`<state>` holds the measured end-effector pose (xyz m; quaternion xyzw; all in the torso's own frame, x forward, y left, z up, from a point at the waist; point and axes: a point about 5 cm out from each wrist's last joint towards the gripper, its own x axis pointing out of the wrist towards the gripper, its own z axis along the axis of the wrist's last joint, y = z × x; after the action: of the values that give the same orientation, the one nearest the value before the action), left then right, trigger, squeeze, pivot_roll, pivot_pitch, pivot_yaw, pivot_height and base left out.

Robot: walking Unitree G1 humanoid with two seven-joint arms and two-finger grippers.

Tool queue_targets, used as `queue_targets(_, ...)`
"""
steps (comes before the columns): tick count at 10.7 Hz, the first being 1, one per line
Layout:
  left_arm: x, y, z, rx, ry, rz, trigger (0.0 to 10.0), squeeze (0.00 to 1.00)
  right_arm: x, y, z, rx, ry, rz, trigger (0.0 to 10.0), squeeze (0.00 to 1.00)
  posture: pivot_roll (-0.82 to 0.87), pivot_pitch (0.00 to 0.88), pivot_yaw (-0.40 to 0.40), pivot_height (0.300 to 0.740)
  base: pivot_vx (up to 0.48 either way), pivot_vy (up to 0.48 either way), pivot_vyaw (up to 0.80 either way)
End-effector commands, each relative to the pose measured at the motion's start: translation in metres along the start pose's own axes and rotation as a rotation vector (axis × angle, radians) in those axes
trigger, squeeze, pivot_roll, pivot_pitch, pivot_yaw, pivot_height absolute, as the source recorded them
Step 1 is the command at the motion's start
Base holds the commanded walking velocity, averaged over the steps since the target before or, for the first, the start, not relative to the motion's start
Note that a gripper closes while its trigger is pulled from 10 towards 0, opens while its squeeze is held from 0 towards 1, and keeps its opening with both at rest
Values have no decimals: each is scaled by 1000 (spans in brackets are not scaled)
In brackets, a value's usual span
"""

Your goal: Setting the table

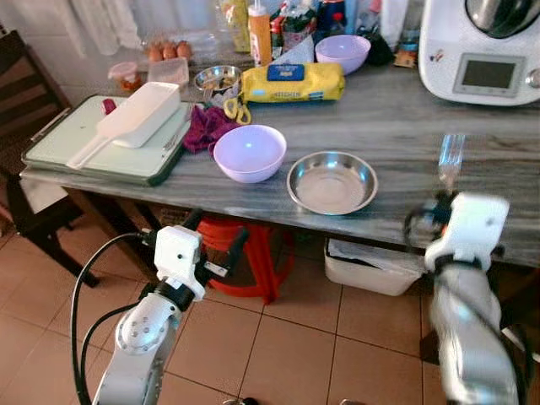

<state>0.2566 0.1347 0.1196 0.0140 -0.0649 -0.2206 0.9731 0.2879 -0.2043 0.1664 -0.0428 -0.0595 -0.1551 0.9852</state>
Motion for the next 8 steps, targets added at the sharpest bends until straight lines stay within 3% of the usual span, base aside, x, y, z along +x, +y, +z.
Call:
queue_targets(1,-3,-4,-4,-1,31,-58,10000,0,7,7,-2,38,40,6,10000,0,-155,148,124,740,0,0,0)
queue_targets(4,-10,-12,-4,-4,52,-206,10000,0,28,21,-3,109,111,28,10000,0,-134,160,122,740,0,0,0)
queue_targets(8,-6,-13,-3,-6,56,-230,10000,0,55,34,5,167,163,43,10000,0,-140,167,120,740,0,0,0)
